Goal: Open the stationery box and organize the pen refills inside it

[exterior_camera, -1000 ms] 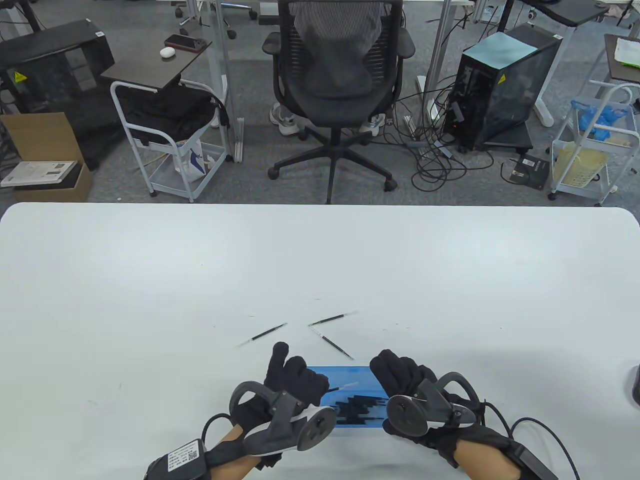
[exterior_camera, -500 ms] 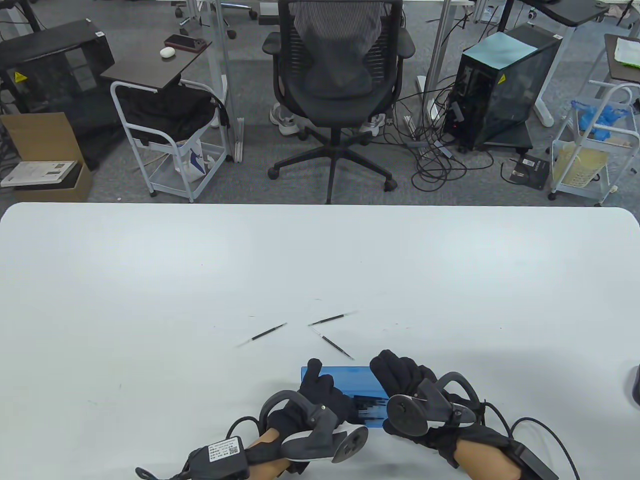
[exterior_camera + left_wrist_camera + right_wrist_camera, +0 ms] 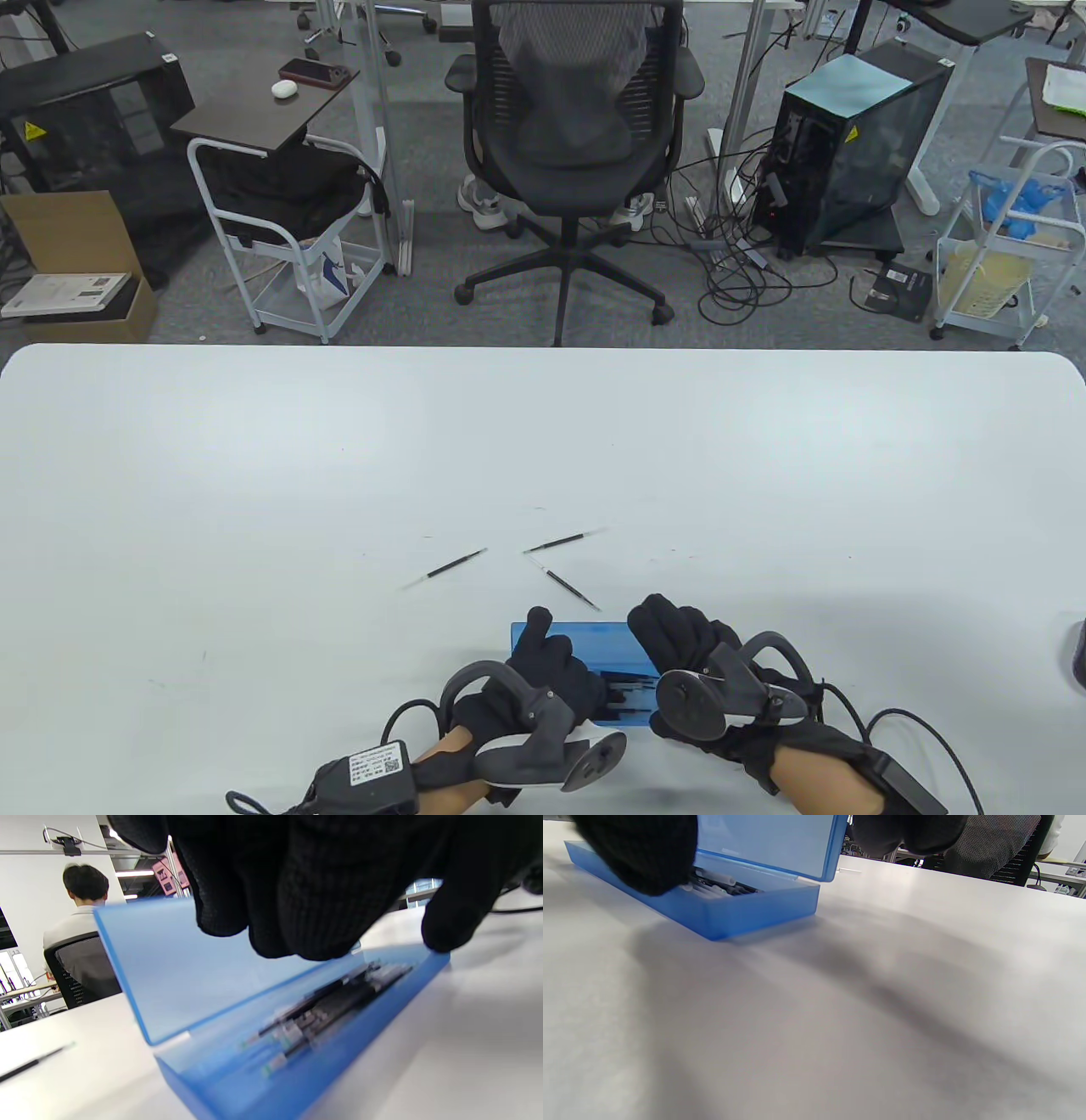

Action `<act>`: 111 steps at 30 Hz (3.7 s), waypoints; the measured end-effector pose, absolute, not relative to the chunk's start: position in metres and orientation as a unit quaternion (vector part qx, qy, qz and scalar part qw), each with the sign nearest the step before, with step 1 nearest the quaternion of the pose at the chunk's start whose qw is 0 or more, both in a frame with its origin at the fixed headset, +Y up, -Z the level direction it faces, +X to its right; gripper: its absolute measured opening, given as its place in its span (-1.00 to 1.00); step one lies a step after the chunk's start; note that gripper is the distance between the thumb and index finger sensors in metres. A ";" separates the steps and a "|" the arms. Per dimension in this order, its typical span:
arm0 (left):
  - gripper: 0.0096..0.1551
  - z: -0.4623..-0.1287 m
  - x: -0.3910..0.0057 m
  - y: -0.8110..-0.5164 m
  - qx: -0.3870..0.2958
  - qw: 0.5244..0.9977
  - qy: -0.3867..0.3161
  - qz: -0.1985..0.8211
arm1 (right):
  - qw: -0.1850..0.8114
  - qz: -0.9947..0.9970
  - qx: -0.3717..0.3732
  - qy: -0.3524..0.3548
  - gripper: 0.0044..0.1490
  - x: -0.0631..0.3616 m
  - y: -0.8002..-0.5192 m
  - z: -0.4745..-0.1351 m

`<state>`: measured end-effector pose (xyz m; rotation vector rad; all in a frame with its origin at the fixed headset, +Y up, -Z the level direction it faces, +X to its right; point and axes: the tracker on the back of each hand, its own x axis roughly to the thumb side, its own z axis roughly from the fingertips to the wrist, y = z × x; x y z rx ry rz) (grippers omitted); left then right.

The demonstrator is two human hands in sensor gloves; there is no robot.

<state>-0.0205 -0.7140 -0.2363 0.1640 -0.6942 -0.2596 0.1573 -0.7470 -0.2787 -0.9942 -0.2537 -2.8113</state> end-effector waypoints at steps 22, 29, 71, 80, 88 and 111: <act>-0.43 -0.330 -0.146 -0.664 0.066 0.997 -0.024 0.004 | 0.076 -0.937 -0.329 -0.085 0.55 0.157 -0.747 -0.278; -0.38 -0.368 -0.162 -0.707 -0.025 0.998 0.064 0.003 | 0.076 -0.938 -0.329 -0.086 0.55 0.157 -0.747 -0.278; -0.39 -0.391 -0.144 -0.755 -0.061 0.993 0.070 -0.076 | 0.078 -0.938 -0.328 -0.086 0.55 0.156 -0.747 -0.278; -0.38 -0.362 -0.144 -0.720 0.002 0.999 -0.002 -0.048 | 0.077 -0.937 -0.328 -0.086 0.55 0.156 -0.746 -0.278; -0.37 -0.303 -0.121 -0.669 0.092 0.987 -0.125 -0.033 | 0.078 -0.937 -0.328 -0.086 0.55 0.156 -0.746 -0.278; -0.37 -0.236 -0.033 -0.731 0.076 0.923 -0.362 -0.111 | 0.078 -0.938 -0.327 -0.084 0.54 0.156 -0.746 -0.277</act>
